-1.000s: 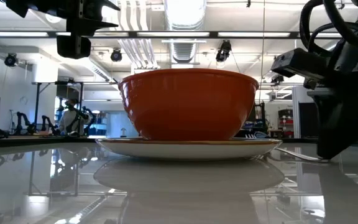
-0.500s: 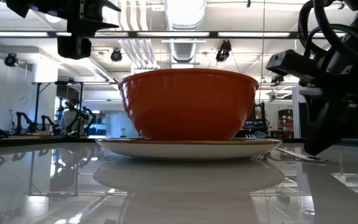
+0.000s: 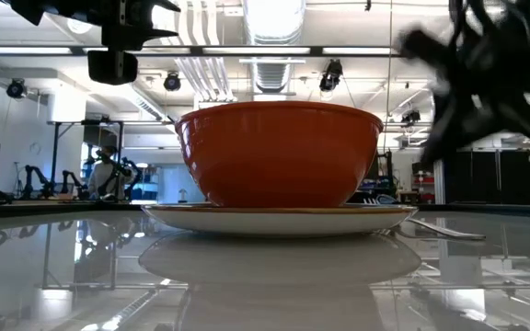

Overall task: Set table place
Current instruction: Return to Home Position

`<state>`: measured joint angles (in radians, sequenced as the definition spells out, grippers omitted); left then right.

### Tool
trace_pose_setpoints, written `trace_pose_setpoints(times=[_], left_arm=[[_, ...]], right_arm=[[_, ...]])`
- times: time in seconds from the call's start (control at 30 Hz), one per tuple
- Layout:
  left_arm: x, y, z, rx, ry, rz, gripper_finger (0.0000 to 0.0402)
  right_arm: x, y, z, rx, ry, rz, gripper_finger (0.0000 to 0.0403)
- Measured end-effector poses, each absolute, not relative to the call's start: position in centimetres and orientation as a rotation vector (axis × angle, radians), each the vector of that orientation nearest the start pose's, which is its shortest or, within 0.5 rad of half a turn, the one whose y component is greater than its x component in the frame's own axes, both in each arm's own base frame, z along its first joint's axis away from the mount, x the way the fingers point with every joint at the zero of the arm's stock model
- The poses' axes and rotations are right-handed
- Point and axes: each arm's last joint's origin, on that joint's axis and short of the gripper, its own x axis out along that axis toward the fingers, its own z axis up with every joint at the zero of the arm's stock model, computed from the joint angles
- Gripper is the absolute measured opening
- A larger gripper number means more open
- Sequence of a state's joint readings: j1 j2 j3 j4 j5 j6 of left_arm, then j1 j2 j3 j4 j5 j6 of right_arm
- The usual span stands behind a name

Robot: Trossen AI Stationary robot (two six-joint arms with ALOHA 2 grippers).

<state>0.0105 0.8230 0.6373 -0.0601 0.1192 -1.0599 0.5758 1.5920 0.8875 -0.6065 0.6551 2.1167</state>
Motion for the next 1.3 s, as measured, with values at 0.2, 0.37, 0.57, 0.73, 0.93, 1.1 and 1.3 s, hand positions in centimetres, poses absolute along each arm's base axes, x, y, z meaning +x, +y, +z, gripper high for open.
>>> trace_pose_setpoints(times=[0.2,0.37,0.57,0.73,0.93,1.1,1.3], left_arm=[[18.6,-0.1,28.7,-1.067,0.278,0.032,0.0108],[18.5,-0.1,28.8,-1.001,0.275,0.022,0.0108],[18.8,-0.3,30.4,-1.007,0.141,-0.103,0.0108],[17.9,-1.5,34.5,-0.738,-0.224,-0.412,0.0108],[15.6,-2.6,36.2,-0.528,-0.371,-0.486,0.0108],[14.1,-2.1,35.9,-0.433,-0.259,-0.345,0.0108],[11.4,-1.3,35.6,-0.352,-0.168,-0.217,0.0108]], right_arm=[[23.0,12.5,23.8,0.914,0.417,-0.862,0.0009],[22.0,11.8,29.6,0.729,0.426,-0.663,0.0009],[22.0,11.8,35.7,0.499,0.274,-0.518,0.0009],[23.3,13.2,39.1,0.292,0.214,-0.210,0.0009],[25.0,12.8,40.9,0.173,0.077,0.063,0.0009],[24.6,9.1,39.9,0.179,0.194,0.062,0.0009],[19.5,5.1,39.3,0.214,0.156,0.041,0.0009]])
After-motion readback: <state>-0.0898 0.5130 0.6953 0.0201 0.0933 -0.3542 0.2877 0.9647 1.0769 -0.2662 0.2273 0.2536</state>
